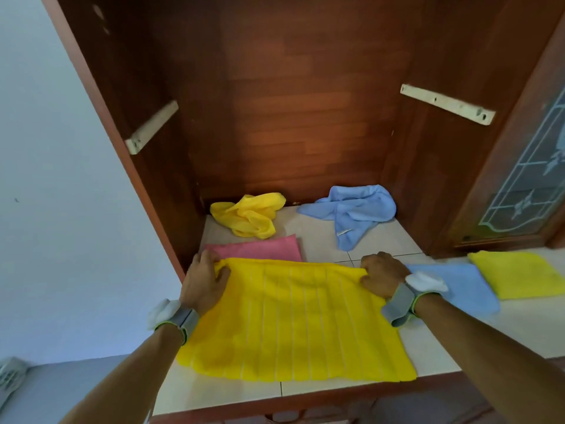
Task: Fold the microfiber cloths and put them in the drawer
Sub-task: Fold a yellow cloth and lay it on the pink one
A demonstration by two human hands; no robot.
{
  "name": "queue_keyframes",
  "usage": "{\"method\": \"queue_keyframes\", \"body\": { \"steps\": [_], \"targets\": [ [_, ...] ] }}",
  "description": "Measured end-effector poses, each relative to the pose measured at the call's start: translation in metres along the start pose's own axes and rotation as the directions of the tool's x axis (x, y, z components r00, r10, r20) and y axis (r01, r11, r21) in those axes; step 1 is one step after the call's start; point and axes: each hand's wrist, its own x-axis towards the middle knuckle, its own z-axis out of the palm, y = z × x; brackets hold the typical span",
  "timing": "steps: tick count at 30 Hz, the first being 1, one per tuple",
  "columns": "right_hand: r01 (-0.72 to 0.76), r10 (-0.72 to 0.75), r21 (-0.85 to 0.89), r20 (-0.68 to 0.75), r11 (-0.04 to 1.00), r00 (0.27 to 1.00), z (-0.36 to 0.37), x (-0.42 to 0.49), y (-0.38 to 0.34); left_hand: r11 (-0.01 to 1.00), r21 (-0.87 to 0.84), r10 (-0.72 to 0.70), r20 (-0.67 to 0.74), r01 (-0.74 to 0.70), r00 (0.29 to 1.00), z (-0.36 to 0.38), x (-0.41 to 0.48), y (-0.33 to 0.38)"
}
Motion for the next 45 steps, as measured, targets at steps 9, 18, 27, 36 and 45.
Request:
{"method": "queue_keyframes", "body": {
  "steps": [9, 18, 27, 36, 45],
  "targets": [
    [0.127, -0.049, 0.862, -0.119, 0.490, 0.992, -0.104, -0.026, 0.023, 0.975, -0.074, 0.208, -0.022, -0.209, 0.978, -0.073, 0.015, 0.014],
    [0.083, 0.104, 0.911, -0.136, 0.405, 0.985, -0.136, -0.046, 0.034, 0.872, 0.149, 0.390, 0.361, -0.466, 0.847, -0.099, 0.030, 0.037],
    [0.371, 0.189, 0.860, -0.453, 0.351, 0.871, -0.187, -0.072, 0.008, 0.913, 0.162, 0.406, -0.257, -0.375, 0.877, -0.153, 0.085, 0.086],
    [0.274, -0.163, 0.832, -0.222, 0.482, 0.961, -0.091, -0.115, 0.013, 0.909, 0.216, 0.395, -0.172, -0.357, 0.902, -0.091, 0.047, 0.035],
    [0.236, -0.241, 0.677, -0.088, 0.697, 0.967, -0.001, -0.126, 0.002, 0.615, 0.673, 0.302, 0.281, -0.411, 0.911, -0.012, 0.001, -0.036]
  ]
}}
